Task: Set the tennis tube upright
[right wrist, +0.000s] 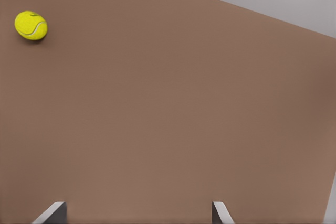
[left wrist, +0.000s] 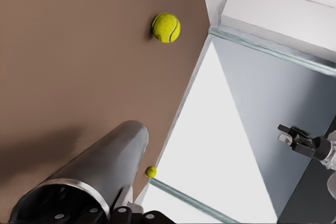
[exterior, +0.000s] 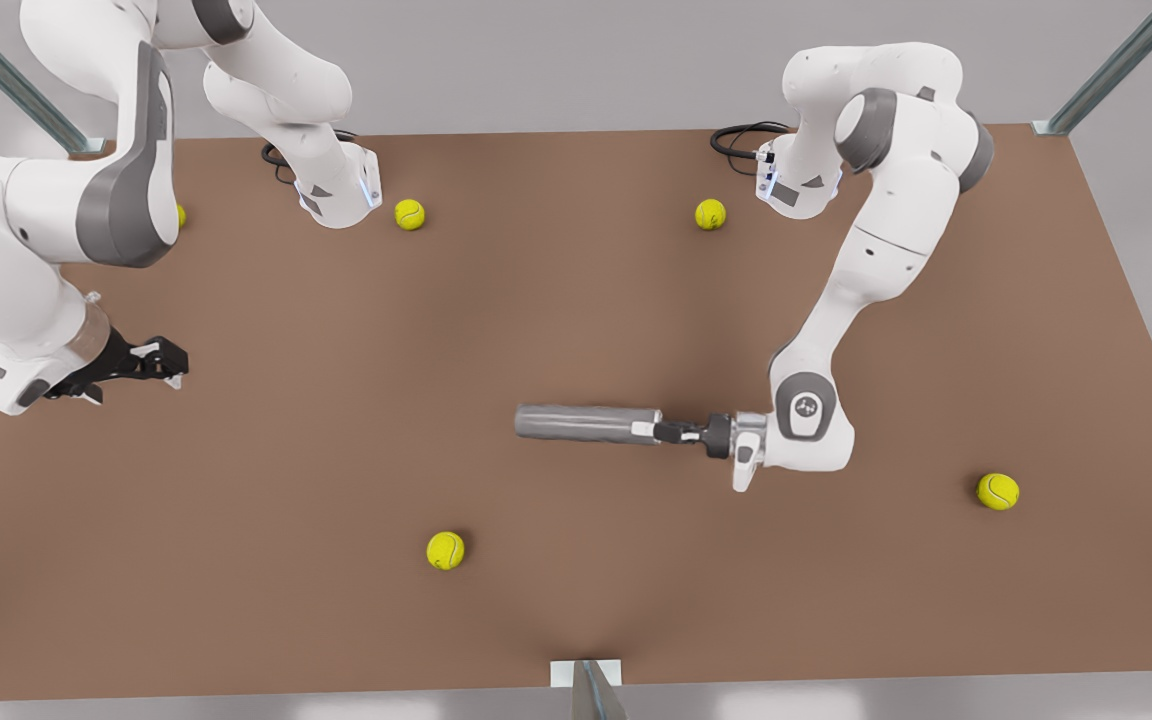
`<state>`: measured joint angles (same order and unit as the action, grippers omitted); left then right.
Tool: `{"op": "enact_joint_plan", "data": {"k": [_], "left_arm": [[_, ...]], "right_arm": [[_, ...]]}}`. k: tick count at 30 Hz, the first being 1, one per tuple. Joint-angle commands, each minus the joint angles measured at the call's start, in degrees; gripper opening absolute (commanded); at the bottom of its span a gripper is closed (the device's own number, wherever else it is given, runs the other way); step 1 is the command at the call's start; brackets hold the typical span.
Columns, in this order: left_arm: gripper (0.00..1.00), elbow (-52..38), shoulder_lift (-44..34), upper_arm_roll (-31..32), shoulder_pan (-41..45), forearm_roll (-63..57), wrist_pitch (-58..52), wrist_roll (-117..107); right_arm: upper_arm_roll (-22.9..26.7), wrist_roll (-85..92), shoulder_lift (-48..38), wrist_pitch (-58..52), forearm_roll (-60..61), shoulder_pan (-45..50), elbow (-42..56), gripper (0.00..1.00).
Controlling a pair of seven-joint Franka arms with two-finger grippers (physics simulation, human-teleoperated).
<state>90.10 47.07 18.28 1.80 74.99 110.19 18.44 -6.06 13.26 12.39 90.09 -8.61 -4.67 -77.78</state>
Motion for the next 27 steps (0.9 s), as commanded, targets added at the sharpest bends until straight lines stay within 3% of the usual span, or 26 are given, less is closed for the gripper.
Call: {"op": "enact_joint_plan", "data": {"k": [1, 8, 27], "left_arm": [[0.21, -0.3, -0.2, -0.1, -0.1, -2.4, -0.7, -0.7], [0.21, -4.4, -4.8, -0.4, -0.7, -15.9, -2.0, -16.2], [0.21, -4.8, -14.9, -0.8, -5.5, -40.4, -2.3, -22.6]], "right_arm": [[0.0, 0.1, 0.1, 0.0, 0.0, -0.1, 0.0, 1.0], [0.1, 0.4, 0.0, 0.1, 0.0, -0.3, 0.1, 1.0], [0.1, -0.1, -0.2, 0.0, 2.6, -1.1, 1.2, 1.0]]}}
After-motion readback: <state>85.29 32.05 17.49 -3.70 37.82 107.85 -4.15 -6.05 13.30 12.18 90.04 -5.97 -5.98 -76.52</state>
